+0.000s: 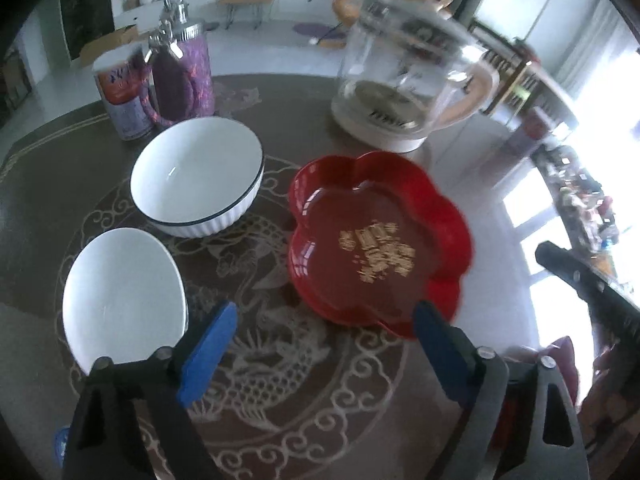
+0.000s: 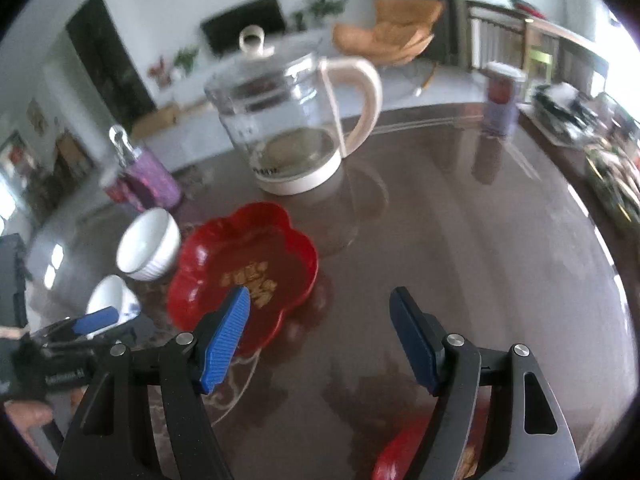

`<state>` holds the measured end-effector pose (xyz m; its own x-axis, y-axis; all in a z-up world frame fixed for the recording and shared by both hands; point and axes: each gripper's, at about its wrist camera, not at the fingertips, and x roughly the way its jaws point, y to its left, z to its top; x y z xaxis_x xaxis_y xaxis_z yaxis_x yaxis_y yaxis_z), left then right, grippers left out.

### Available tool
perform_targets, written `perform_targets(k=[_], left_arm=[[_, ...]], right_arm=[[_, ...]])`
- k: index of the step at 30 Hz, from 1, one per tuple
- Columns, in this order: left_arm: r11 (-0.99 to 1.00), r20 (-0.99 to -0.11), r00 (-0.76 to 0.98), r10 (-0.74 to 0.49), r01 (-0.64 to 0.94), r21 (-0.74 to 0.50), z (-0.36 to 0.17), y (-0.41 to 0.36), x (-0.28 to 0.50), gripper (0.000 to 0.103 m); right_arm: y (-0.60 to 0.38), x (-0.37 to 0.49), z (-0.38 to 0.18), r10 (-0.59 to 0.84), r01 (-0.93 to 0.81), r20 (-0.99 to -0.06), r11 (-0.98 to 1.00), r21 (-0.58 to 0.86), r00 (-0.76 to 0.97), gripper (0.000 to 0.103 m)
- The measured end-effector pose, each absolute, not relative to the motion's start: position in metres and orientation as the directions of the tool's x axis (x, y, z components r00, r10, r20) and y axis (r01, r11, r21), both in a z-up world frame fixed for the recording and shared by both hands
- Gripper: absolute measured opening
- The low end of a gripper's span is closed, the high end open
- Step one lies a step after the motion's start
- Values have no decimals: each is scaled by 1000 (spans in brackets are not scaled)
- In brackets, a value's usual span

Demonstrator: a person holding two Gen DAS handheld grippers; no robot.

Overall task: Organize plates and bowls
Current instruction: 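Grasp the rim of the red plate near the kettle with the right gripper, then carry the red plate with the right gripper and stack it on the other red plate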

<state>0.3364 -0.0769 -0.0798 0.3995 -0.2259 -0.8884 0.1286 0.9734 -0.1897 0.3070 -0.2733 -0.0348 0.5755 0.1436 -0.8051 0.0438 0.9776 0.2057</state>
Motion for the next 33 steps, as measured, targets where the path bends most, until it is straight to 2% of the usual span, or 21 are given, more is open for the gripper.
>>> perform_targets(k=[6, 10, 13, 14, 15, 16, 18, 19, 21, 24, 28, 33], left_arm=[[977, -908, 364, -207, 119, -175, -99, -88, 352, 79], [976, -911, 351, -218, 99, -196, -110, -91, 362, 79], [973, -911, 344, -229, 80, -214, -116, -92, 367, 77], [972, -911, 338, -235, 78, -221, -118, -93, 368, 73], [971, -913, 330, -239, 78, -226, -121, -95, 369, 68], [970, -916, 320, -243, 81, -229, -124, -96, 370, 66], [970, -919, 311, -243, 92, -225, -127, -100, 370, 56], [972, -920, 314, -235, 95, -216, -129, -101, 370, 54], [974, -920, 320, -225, 101, -203, -132, -102, 369, 40], [975, -921, 322, -219, 99, -197, -132, -96, 365, 28], [963, -904, 341, -259, 157, -217, -119, -96, 346, 26], [943, -870, 390, -303, 253, -215, -80, -110, 298, 26]], right_arm=[[-256, 360, -70, 131, 14, -872, 988, 156, 472, 74], [-257, 381, -94, 89, 63, -901, 990, 127, 425, 73], [-262, 386, -103, 99, 103, -899, 982, 157, 427, 73], [-264, 387, -106, 108, 114, -898, 979, 172, 427, 70], [-264, 387, -109, 126, 118, -896, 974, 193, 425, 55], [-265, 388, -113, 145, 120, -898, 970, 212, 417, 32], [-266, 386, -118, 168, 129, -902, 963, 236, 398, 16], [-266, 385, -119, 168, 130, -902, 963, 237, 398, 13], [-264, 380, -120, 172, 123, -897, 963, 240, 407, 9], [-262, 366, -116, 155, 114, -895, 968, 221, 418, 9], [-271, 342, -103, 182, 115, -875, 959, 259, 449, 10], [-280, 293, -73, 162, 90, -858, 968, 234, 488, 10]])
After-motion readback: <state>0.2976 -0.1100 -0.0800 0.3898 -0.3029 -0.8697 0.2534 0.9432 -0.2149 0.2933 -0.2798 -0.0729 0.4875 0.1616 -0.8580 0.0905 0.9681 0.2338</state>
